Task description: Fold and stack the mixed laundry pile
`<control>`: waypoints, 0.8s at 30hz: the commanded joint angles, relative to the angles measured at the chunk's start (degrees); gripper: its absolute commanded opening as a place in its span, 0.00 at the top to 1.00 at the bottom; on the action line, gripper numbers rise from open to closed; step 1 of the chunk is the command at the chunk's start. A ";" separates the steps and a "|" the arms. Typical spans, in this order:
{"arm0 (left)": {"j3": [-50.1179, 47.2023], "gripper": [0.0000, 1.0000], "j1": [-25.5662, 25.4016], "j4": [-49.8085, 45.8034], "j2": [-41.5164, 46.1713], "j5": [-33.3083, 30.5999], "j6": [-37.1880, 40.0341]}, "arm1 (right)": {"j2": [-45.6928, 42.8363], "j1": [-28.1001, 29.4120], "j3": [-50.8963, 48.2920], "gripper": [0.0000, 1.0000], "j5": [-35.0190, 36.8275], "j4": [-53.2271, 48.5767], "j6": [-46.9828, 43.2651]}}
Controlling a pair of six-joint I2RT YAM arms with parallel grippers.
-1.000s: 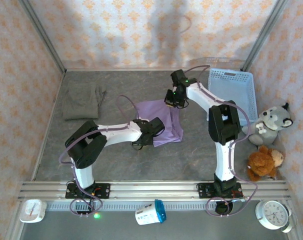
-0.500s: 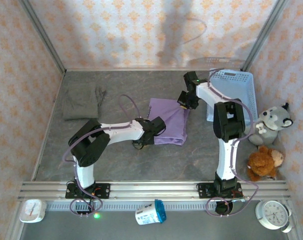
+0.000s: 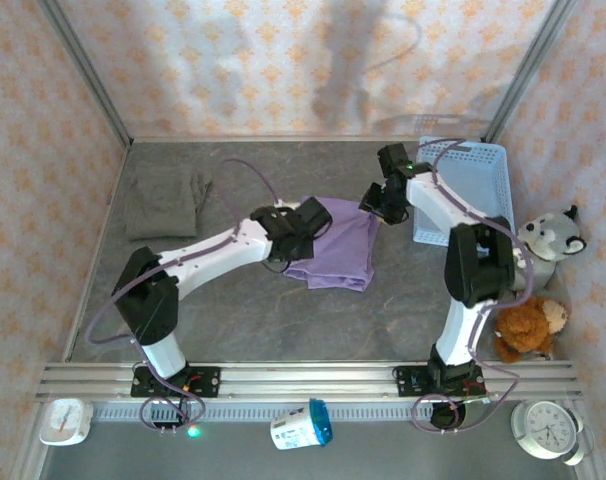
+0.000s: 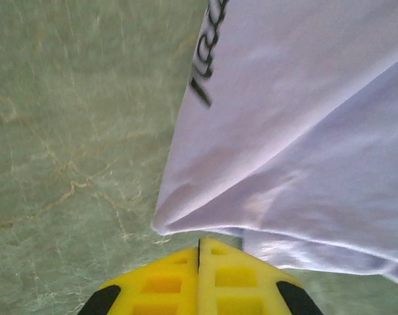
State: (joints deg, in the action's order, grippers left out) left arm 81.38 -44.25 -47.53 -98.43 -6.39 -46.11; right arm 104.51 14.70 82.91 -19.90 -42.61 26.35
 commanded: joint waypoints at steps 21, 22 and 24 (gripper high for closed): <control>28.21 1.00 10.15 2.36 -30.24 10.28 10.70 | -17.35 11.63 -28.83 0.54 -3.35 7.72 11.20; 28.09 1.00 10.17 2.49 -30.87 10.35 10.56 | -16.95 11.59 -28.49 0.61 -2.59 7.99 11.20; 27.87 1.00 10.24 2.29 -31.96 10.40 10.17 | -15.99 11.58 -28.07 0.74 -2.02 8.39 11.50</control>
State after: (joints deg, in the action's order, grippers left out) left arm 107.70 -34.44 -43.07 -129.60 3.46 -36.51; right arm 87.44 26.11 53.12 -25.67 -36.16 36.40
